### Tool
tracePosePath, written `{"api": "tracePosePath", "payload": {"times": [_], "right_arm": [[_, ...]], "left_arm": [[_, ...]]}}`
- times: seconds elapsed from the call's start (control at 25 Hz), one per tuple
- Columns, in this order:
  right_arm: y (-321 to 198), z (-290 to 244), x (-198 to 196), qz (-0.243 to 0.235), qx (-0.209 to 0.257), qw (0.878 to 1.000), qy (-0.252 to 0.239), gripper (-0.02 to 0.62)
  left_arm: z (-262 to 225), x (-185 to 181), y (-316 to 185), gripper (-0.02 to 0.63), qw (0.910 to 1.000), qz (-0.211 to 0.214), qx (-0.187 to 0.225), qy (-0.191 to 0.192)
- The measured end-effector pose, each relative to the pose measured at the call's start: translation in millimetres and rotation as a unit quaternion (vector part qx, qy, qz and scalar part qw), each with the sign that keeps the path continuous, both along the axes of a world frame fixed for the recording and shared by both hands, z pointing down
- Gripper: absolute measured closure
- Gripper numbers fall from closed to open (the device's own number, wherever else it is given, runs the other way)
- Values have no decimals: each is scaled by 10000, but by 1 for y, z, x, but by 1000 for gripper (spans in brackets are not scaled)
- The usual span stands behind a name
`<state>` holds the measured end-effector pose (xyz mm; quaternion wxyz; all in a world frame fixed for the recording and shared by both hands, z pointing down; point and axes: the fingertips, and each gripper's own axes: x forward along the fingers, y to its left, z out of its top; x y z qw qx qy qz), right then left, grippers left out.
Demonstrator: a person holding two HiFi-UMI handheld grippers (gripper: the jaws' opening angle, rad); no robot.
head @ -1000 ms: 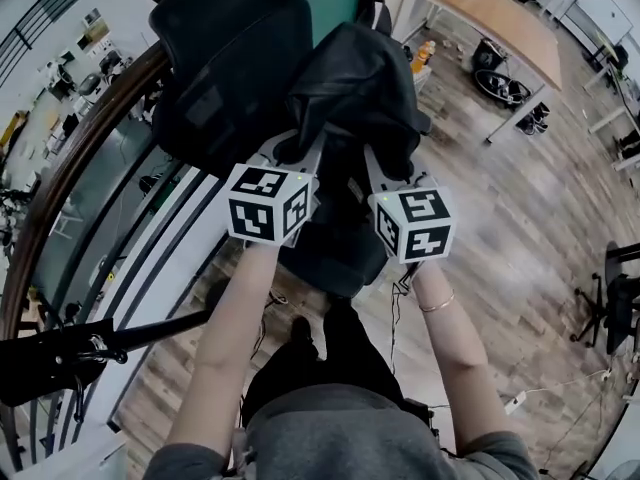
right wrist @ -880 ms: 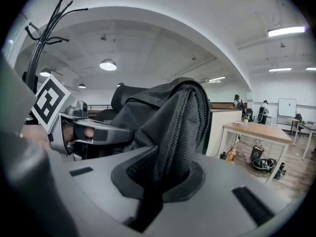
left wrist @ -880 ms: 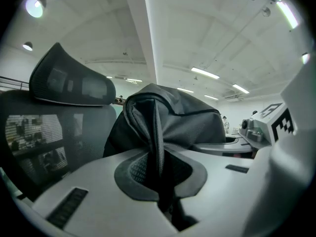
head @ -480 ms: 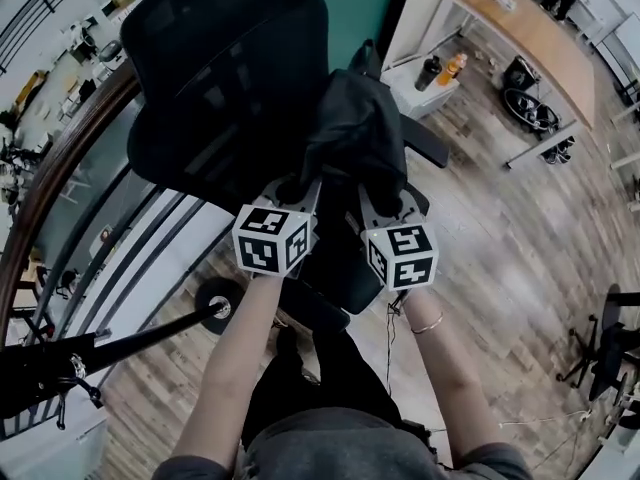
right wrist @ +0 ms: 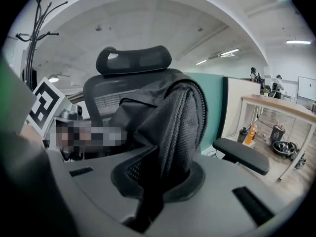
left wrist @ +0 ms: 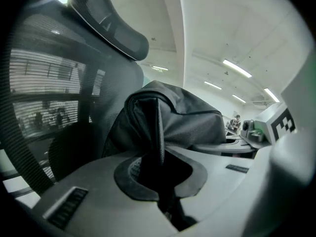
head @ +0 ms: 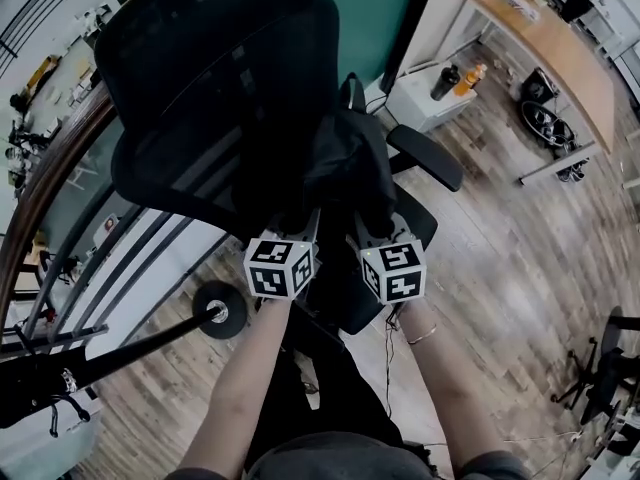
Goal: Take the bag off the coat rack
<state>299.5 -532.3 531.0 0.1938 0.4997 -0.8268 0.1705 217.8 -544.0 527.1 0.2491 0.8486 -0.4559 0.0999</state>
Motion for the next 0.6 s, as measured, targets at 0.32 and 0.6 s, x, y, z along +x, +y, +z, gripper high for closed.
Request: {"api": "tracePosePath", "payload": {"times": [0.32,0.6], "right_arm": [[-4,46,-9,-114,-395,9992,20,566],[-7,71,-15,-177,-650,9977,-16,565]], "left_arm": [[49,-10,-1,572,9987,-195,-444,-123],[72,-16,-3,571,9973,-189,-677,-227]]}}
